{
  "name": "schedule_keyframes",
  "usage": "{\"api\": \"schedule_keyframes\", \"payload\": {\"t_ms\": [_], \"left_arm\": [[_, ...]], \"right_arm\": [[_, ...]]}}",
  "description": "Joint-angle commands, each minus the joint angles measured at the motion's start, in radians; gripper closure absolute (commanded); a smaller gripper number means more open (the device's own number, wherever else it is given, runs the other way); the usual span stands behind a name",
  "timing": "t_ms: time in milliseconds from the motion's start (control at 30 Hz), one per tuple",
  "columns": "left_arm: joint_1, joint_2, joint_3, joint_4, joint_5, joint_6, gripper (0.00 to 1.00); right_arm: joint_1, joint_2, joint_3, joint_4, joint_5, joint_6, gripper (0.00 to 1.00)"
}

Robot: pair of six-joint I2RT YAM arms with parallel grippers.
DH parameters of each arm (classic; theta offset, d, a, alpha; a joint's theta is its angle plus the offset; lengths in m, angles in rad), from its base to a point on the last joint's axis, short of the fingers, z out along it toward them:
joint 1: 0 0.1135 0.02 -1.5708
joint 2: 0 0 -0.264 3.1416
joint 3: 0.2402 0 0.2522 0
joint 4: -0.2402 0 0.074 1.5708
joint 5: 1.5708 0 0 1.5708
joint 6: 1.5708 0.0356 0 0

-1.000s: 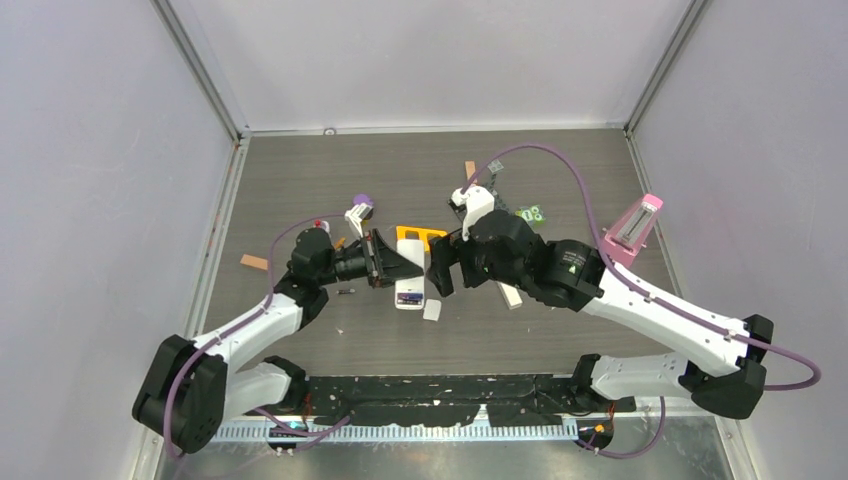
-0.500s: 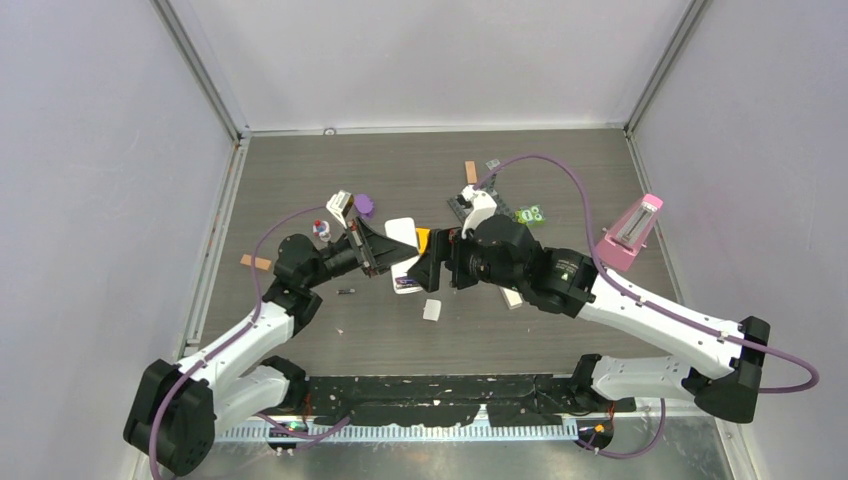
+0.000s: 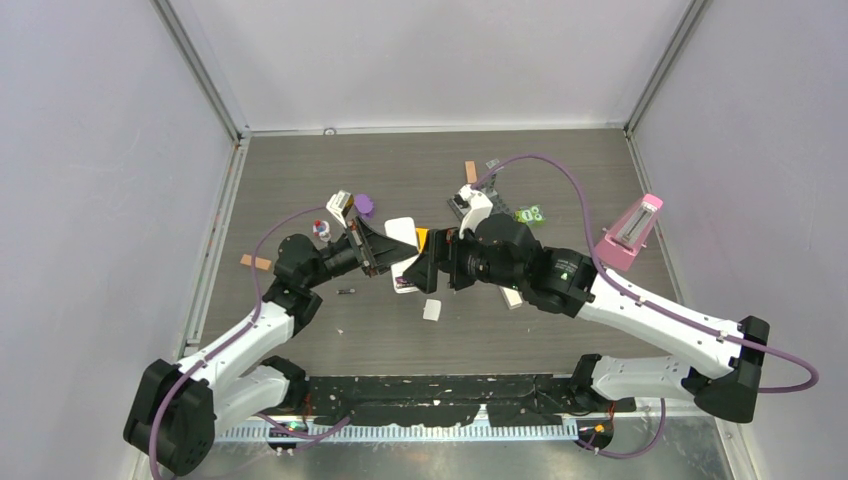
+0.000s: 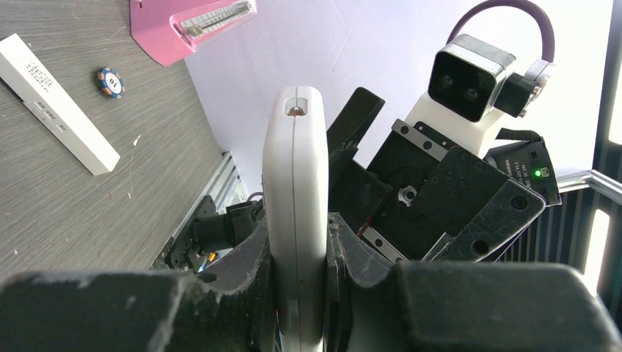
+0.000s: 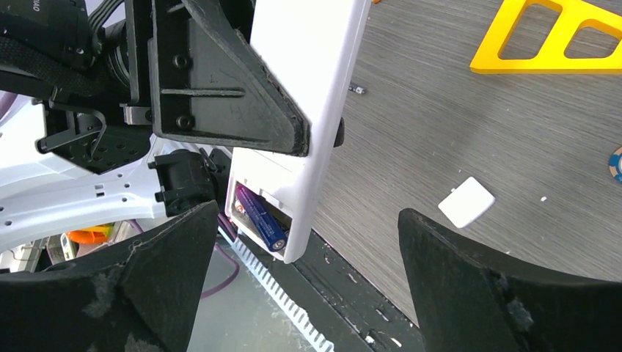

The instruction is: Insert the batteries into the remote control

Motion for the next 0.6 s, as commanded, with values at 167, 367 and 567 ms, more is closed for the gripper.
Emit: {"api": "schedule_keyframes", "payload": {"t_ms": [167,367,567], "left_arm": [[-0.005,0.020,0.028,0.069,0.006,-0.032,1.00],[-0.005,0.020,0.027,0.074,0.018,-0.048,1.00],[-0.006,0.018,0.025,0.076,0.031,-0.056,1.00]], "right_arm": [[-0.001,0.032,0.017,0.029,-0.036,-0.027,0.15],[-0.001,0.059,0.022,0.025,-0.036,-0.025,0.28],[-0.005,0.072,0.030,0.023,-0.031,-0.025,0.35]]}}
